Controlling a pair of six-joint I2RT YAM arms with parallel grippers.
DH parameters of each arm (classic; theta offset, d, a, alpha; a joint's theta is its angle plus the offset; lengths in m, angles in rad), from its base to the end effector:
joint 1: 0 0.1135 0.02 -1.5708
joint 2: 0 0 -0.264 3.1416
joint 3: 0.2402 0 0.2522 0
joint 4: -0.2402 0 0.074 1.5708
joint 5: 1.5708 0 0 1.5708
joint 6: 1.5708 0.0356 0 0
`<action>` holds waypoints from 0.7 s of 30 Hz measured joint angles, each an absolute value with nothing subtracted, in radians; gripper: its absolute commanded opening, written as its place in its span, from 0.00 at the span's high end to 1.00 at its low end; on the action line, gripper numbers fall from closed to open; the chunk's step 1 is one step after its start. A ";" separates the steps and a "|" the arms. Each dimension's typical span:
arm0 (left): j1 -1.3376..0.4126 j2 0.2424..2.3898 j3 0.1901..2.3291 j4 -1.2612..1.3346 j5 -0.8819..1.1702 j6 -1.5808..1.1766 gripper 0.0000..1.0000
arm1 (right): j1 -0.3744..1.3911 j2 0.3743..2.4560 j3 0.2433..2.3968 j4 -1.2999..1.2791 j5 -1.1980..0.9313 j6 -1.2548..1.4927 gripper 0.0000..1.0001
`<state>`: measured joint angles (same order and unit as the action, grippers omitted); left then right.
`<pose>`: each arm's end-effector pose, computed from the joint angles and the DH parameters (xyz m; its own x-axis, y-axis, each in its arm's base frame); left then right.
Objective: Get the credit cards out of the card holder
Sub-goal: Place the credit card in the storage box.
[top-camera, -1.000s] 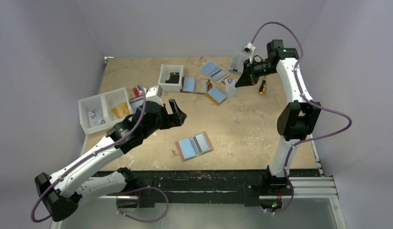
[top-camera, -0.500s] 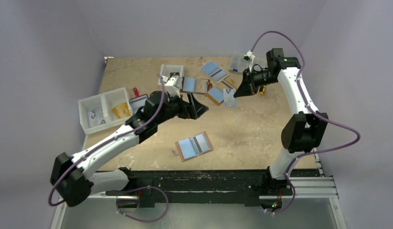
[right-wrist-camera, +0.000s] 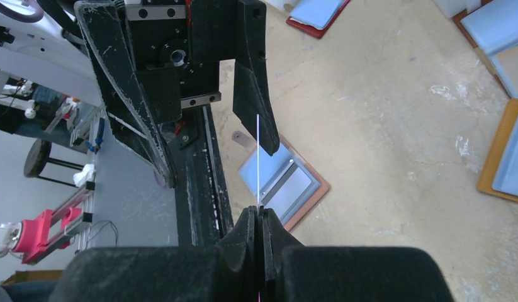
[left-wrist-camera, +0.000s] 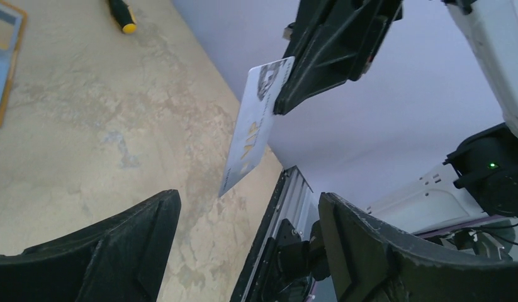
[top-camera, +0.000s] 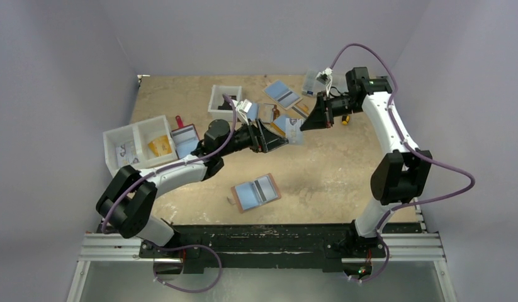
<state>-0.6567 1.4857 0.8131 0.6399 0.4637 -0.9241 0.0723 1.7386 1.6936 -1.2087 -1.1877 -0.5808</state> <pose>0.2535 -0.2155 0.2674 -0.7339 -0.3355 -0.5906 0.5217 0.2783 -0.8065 0.3355 0.0574 0.3398 -0.6192 -0.2505 -0.7442 -0.7837 0.2566 0.5657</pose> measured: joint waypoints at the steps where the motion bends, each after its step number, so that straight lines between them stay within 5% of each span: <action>1: -0.657 1.492 0.816 0.659 0.470 -0.930 0.20 | 0.075 1.743 1.694 -1.210 -1.201 -0.583 1.00; 7: -0.657 1.572 0.852 0.693 0.517 -0.959 0.43 | 0.113 1.789 1.691 -1.211 -1.234 -0.596 1.00; 8: -0.657 1.587 0.860 0.693 0.524 -0.963 0.53 | 0.119 1.793 1.688 -1.212 -1.239 -0.598 1.00; 10: -0.657 1.608 0.870 0.693 0.536 -0.971 0.92 | 0.128 1.794 1.682 -1.212 -1.246 -0.599 1.00; 11: -0.657 1.616 0.874 0.694 0.545 -0.978 1.00 | 0.132 1.794 1.681 -1.213 -1.246 -0.600 1.00; 16: -0.657 1.627 0.880 0.721 0.594 -0.983 1.00 | 0.138 1.796 1.677 -1.187 -1.216 -0.591 0.55; 21: -0.605 1.557 0.821 0.590 0.560 -0.947 1.00 | 0.133 1.797 1.672 -1.161 -1.152 -0.589 0.41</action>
<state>-0.6048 1.5570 0.8211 0.5896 0.5598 -0.9466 0.1326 1.7966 1.6722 -1.1610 -1.1519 -0.5888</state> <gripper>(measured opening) 0.031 0.552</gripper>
